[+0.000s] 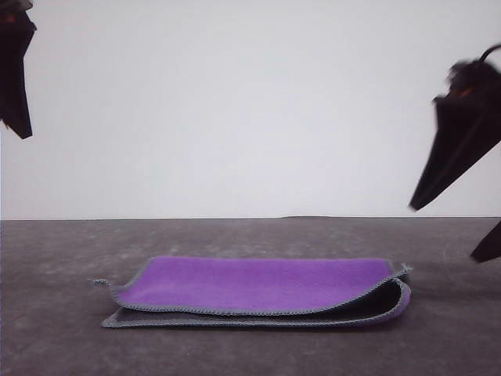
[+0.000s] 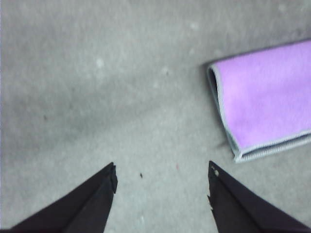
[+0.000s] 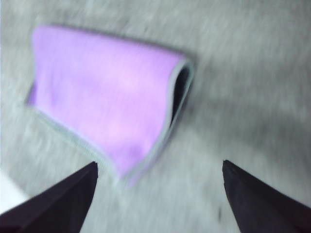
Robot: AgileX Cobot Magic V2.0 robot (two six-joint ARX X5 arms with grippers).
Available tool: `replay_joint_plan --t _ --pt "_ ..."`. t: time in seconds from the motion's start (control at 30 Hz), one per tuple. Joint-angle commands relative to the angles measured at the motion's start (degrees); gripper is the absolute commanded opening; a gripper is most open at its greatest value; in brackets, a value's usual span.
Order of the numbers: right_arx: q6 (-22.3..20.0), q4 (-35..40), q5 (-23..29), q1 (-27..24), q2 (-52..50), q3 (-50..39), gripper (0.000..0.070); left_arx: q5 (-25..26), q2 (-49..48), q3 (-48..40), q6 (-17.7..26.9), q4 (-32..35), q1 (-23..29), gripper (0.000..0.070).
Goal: Fold clothes
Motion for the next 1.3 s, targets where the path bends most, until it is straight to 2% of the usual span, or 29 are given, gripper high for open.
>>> replay_joint_plan --t 0.0,0.2,0.33,0.6,0.7,0.83,0.93,1.13,1.27 --pt "3.2 3.1 -0.4 0.8 3.0 0.4 0.0518 -0.2 0.5 0.5 -0.2 1.0 -0.1 0.0354" --pt "6.4 11.2 -6.2 2.8 11.2 0.4 0.0517 -0.2 0.5 0.5 -0.2 2.1 -0.1 0.0354" --pt "8.3 14.6 -6.4 4.3 13.9 0.4 0.0515 -0.2 0.5 0.5 -0.2 2.0 -0.1 0.0354" --pt "8.9 14.9 -6.4 8.1 14.8 0.4 0.0502 -0.1 0.5 0.5 -0.2 2.0 -0.1 0.0354" --pt "9.3 15.5 -6.4 9.1 14.8 0.4 0.0417 -0.1 0.5 0.5 -0.2 2.0 -0.1 0.0354" --pt "9.3 16.1 -5.9 9.7 14.8 0.4 0.0142 -0.1 0.5 0.5 -0.2 2.0 -0.1 0.0354" --pt "8.4 16.3 -6.0 9.7 14.8 0.4 0.0023 -0.1 0.5 0.5 -0.2 1.9 -0.1 0.0354" --pt "7.4 17.3 -6.4 9.8 14.8 0.4 0.0004 -0.1 0.5 0.5 -0.2 1.9 -0.1 0.0354" --pt "10.8 23.0 -9.9 11.5 14.8 0.4 0.0004 -0.1 0.5 0.5 -0.4 2.0 -0.1 0.0353"
